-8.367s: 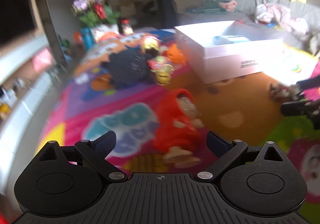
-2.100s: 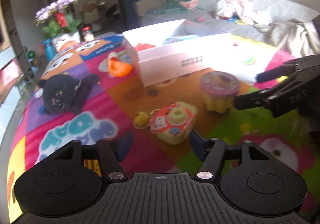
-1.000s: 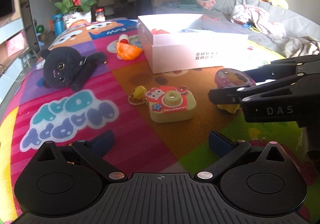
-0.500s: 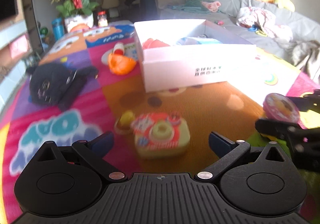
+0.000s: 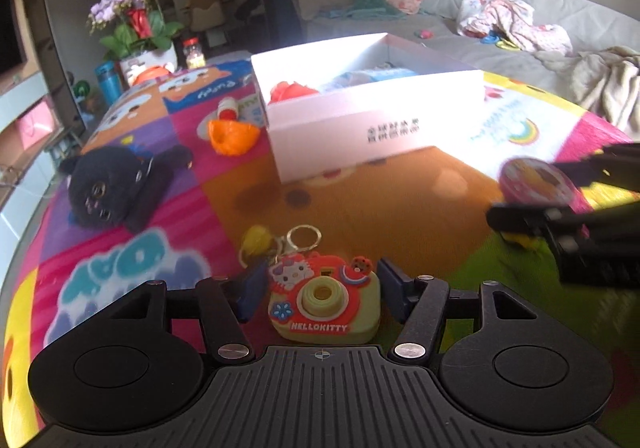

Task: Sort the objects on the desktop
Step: 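Grasp the Hello Kitty toy with the left gripper while right lifts the jar toy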

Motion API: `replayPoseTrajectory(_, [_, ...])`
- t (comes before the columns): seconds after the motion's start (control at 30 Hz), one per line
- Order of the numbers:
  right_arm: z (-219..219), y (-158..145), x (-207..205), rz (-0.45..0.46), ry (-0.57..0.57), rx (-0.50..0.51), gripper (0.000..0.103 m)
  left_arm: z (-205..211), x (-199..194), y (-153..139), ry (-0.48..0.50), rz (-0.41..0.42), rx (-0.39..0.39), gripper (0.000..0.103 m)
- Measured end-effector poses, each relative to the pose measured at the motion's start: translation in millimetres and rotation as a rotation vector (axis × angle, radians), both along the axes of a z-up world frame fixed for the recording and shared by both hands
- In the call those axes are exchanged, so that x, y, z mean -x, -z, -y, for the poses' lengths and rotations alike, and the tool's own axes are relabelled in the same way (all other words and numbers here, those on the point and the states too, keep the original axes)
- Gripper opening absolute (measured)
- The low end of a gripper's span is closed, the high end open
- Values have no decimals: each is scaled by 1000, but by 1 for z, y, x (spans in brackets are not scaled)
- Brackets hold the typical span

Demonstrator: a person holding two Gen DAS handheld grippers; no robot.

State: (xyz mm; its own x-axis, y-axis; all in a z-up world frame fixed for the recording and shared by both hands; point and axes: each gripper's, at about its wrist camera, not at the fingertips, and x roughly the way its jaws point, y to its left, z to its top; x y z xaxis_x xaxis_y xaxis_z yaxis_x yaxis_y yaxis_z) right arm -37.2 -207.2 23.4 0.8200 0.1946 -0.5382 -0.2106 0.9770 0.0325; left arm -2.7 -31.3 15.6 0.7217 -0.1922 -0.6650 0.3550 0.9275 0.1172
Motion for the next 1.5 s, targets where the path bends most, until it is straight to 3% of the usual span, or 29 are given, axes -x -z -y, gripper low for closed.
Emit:
replayPoseTrajectory(0.17, [-2,1,-2,-12,-2,6,60,-8,20,-1,2,-32,21,65])
replayPoseTrajectory(0.4, [-3,1,-1,-12,0,13,64,-7,22,1,4,-55,41,81])
replayPoseTrajectory(0.63, [-3,1,-1,-16,-5,17,62,-7,16,3,-7,-60,66,83])
replayPoseTrajectory(0.67, [-4,2,-2,-17,-3,20,56,-6,15,3,-5,-58,68,79])
replayPoseTrajectory(0.77, [-6,1,-1,-16,-1,37,56,-4,16,1,10,-45,64,62])
replayPoseTrajectory(1.0, [-7,-5,8,-45,-58,62,56,-9,37,-8,41,-11,47,62])
replayPoseTrajectory(1.07, [-2,-16,12,-42,-81,60,56,-13,44,-20,53,12,56,62])
replayPoseTrajectory(1.13, [8,-42,15,17,-83,53,56,-15,45,-42,79,65,63,62])
replayPoseTrajectory(1.33, [46,-143,28,277,-29,-60,56,2,19,-118,115,350,51,62])
replayPoseTrajectory(1.5, [50,-156,22,318,6,-28,56,34,-37,-130,116,415,127,64])
